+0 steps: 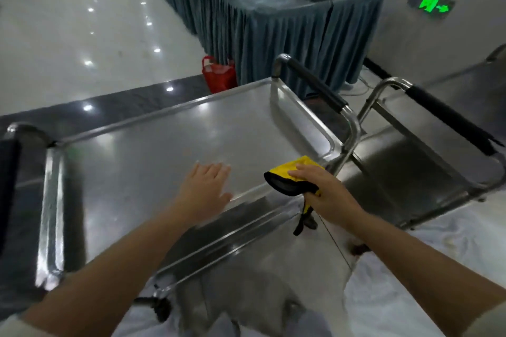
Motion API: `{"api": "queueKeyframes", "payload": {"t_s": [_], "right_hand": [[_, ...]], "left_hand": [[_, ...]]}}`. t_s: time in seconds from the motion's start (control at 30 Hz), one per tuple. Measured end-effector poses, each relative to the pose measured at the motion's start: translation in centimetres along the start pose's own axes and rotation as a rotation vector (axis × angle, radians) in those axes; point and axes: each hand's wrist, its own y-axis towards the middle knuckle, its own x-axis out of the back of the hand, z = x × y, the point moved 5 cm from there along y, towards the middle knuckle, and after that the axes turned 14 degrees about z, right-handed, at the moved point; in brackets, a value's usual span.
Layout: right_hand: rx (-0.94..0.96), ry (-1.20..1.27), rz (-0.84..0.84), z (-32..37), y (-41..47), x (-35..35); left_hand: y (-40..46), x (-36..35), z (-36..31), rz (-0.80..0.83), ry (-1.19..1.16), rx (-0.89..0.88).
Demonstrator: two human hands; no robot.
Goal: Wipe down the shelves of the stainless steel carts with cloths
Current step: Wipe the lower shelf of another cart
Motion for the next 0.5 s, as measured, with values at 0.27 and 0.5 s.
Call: {"api": "queueKeyframes", "payload": {"t_s": [0.27, 0.5], "right_hand": [[0.226, 0.028, 0.257, -1.7, 3.3, 1.2], [0.3, 0.07, 0.374, -0.6, 3.8, -3.3]], "left_hand": [[-4.1, -2.9, -3.2, 0.052, -0.127, 0.276], [-8.6, -5.1, -5.4, 0.092, -0.174, 0.356]]}}
